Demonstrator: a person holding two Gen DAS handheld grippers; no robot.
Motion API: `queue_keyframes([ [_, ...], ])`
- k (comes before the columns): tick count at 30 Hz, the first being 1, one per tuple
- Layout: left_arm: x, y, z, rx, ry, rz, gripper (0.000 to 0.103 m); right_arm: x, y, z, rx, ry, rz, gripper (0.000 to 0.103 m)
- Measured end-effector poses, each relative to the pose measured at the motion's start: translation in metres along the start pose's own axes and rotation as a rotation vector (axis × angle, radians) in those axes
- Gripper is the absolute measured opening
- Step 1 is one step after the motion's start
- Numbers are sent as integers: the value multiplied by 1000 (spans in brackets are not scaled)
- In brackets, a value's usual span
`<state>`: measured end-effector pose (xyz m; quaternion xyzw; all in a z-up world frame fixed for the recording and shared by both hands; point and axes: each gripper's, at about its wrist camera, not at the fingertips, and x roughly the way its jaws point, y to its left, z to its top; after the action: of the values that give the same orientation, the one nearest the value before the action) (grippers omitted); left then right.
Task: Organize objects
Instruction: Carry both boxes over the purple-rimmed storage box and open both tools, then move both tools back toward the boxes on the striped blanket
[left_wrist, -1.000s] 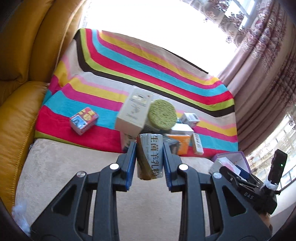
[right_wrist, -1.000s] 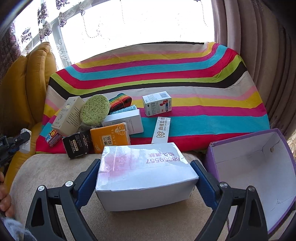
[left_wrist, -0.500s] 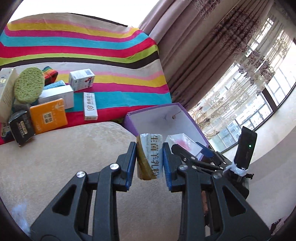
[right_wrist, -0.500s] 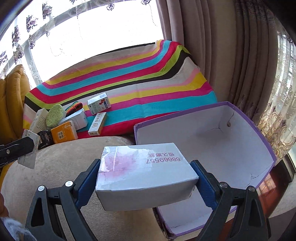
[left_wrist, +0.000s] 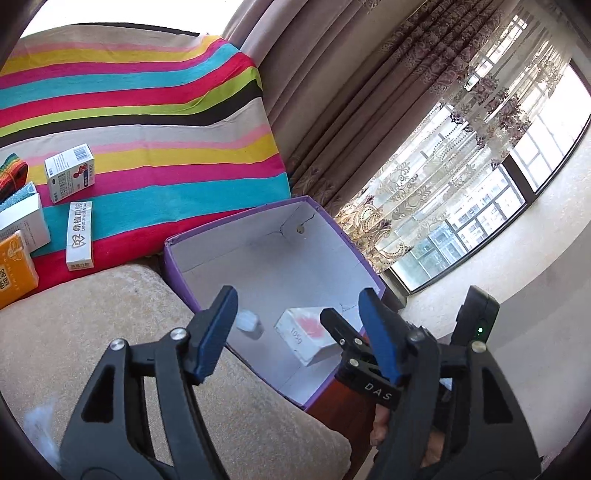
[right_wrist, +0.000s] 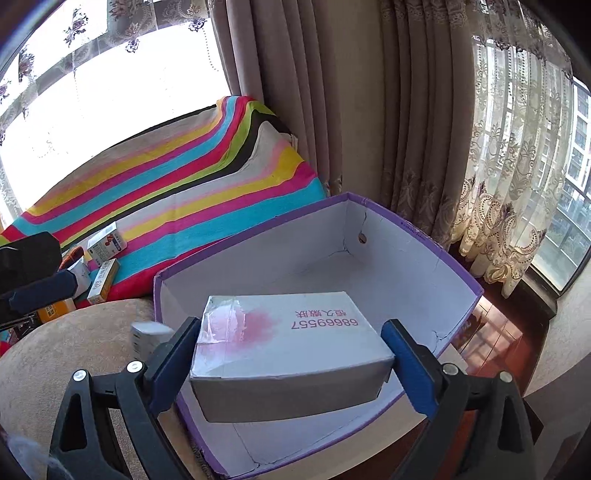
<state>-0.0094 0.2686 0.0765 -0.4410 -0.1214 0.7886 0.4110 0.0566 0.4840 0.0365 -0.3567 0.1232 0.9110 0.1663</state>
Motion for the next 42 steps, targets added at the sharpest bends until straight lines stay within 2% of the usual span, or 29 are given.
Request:
queue_keyframes([
  [7,-35,29,-2,-34,-62,94,71,-2,8,0,-8,-18,40,98],
  [14,-75,74,-11,-119,-123,150,71,1,45,-1,-65,31,141,98],
  [21,-136,118,-18,-173,-241,275,72,4,93,-5,-122,85,246,98],
  [25,-176,154,-25,-243,-304,338,73,4,123,-11,-171,114,291,98],
  [30,-221,208,-44,-380,-351,410,74,3,152,-16,-239,132,308,98],
  [35,-256,258,-64,-529,-342,519,74,6,168,-17,-272,152,307,98],
  [39,-270,294,-75,-639,-261,610,74,10,177,-14,-286,171,304,98],
  [42,-268,306,-74,-649,-205,617,74,15,183,-12,-287,187,307,98],
])
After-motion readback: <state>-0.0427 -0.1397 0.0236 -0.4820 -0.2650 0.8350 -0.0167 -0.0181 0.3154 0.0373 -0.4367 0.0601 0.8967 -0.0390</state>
